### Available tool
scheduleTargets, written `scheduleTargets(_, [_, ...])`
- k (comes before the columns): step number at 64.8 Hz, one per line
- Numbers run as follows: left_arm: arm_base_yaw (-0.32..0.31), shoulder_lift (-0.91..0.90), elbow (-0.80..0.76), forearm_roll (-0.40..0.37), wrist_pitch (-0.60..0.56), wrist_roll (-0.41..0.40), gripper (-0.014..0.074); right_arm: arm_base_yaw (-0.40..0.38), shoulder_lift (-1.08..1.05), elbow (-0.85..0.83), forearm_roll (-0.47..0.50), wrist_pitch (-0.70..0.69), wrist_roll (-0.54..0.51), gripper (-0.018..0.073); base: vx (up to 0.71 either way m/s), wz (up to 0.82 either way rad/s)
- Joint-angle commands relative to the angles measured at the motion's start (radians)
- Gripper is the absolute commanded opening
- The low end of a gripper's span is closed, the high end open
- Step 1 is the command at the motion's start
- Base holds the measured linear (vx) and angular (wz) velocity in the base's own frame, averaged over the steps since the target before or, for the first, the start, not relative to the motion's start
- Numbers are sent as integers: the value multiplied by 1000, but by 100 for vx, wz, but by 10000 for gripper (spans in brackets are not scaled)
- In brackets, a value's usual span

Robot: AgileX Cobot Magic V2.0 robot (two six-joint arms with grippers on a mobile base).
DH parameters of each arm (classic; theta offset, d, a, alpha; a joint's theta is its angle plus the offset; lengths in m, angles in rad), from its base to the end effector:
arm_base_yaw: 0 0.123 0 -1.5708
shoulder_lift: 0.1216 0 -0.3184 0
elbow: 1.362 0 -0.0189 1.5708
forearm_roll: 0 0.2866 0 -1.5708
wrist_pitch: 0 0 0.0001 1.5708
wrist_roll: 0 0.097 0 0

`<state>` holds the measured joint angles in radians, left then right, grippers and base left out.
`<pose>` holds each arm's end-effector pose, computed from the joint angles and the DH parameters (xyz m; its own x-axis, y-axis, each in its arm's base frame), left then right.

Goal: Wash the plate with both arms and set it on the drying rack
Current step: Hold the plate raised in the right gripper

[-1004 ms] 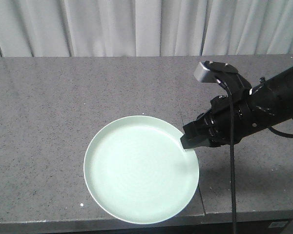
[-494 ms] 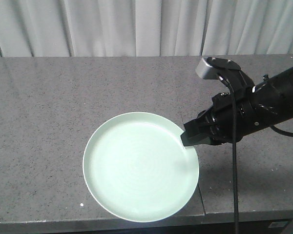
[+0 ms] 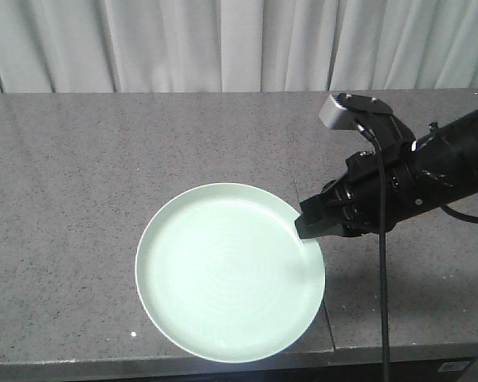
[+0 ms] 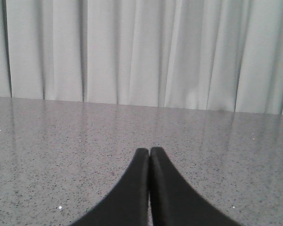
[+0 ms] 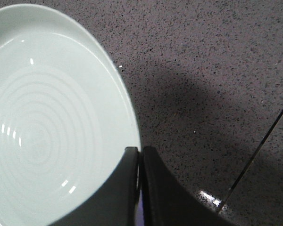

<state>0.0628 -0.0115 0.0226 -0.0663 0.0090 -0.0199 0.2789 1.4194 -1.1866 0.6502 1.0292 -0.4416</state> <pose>0.0645 0.0040 0.2050 0.0720 -0.0817 -0.9940 -0.0562 0.9947 -0.0859 0.2905 0.1356 0.3456 -0.8087 -0.2920 -0.5106 -0.5313 0.7351 0.4211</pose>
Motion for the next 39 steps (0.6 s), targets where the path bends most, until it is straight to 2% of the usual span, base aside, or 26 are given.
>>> scheduleTargets(1, [1,-14,-29,-2,-71,-8,-6,-2,-33,-24,44,-22,-12,-1,0,0])
scheduleTargets(39, [1,-14,-29,-2,-71,-8,-6,-2,-33,-24,43,-22,-12,-1,0,0])
